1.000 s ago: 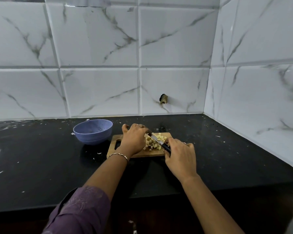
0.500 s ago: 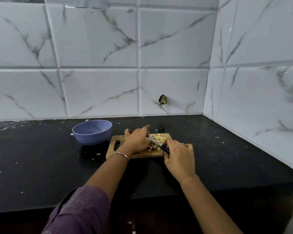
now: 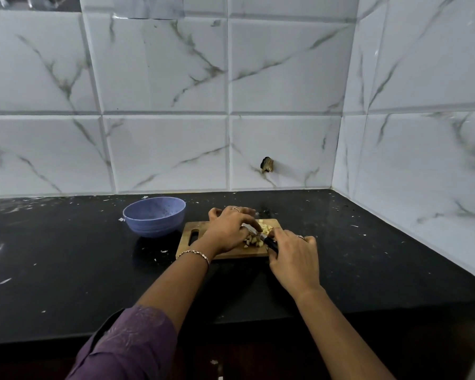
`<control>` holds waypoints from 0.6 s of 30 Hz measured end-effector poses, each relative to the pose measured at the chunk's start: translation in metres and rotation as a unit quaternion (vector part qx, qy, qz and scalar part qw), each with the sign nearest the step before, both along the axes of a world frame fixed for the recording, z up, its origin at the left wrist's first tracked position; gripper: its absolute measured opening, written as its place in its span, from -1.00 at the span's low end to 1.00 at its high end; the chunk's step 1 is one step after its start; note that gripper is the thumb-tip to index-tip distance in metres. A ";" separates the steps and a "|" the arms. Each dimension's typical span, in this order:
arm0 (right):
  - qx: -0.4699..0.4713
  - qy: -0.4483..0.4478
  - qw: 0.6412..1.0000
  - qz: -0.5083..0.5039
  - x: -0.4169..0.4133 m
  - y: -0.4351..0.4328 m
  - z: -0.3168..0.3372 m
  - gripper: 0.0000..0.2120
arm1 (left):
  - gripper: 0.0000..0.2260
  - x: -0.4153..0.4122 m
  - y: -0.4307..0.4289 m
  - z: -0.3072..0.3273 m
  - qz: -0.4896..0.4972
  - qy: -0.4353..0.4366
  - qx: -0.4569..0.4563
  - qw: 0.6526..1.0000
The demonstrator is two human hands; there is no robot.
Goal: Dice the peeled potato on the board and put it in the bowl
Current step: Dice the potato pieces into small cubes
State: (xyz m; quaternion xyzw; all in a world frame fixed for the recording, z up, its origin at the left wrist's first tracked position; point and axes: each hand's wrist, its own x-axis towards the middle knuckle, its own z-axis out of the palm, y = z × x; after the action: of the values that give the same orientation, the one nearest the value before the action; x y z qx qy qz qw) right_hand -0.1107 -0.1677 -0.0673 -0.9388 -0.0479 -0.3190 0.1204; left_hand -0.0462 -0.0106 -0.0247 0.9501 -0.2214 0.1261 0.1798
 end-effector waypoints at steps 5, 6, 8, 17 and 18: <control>0.005 -0.005 1.000 0.005 0.000 0.000 0.000 -0.82 | -0.58 0.005 -0.001 -0.003 0.018 -0.003 0.053 0.998; 0.003 -0.003 1.000 0.007 0.000 0.000 0.000 -0.82 | -0.58 0.006 -0.001 -0.004 0.026 -0.002 0.072 0.997; -0.001 -0.004 1.000 0.007 -0.001 0.000 0.000 -0.82 | -0.58 0.008 -0.003 -0.005 0.038 -0.003 0.110 0.993; 0.001 -0.003 1.000 0.004 0.000 0.000 -0.001 -0.83 | -0.47 0.011 0.001 -0.007 0.076 0.021 0.104 0.991; 0.002 -0.004 1.000 0.002 0.000 0.000 -0.001 -0.84 | -0.43 0.011 0.003 -0.007 0.086 0.022 0.086 0.992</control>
State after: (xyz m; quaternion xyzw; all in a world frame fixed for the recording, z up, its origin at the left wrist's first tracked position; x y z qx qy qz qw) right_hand -0.1107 -0.1677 -0.0680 -0.9374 -0.0492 -0.3224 0.1223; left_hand -0.0352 -0.0076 -0.0321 0.9801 -0.1448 0.1012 0.0909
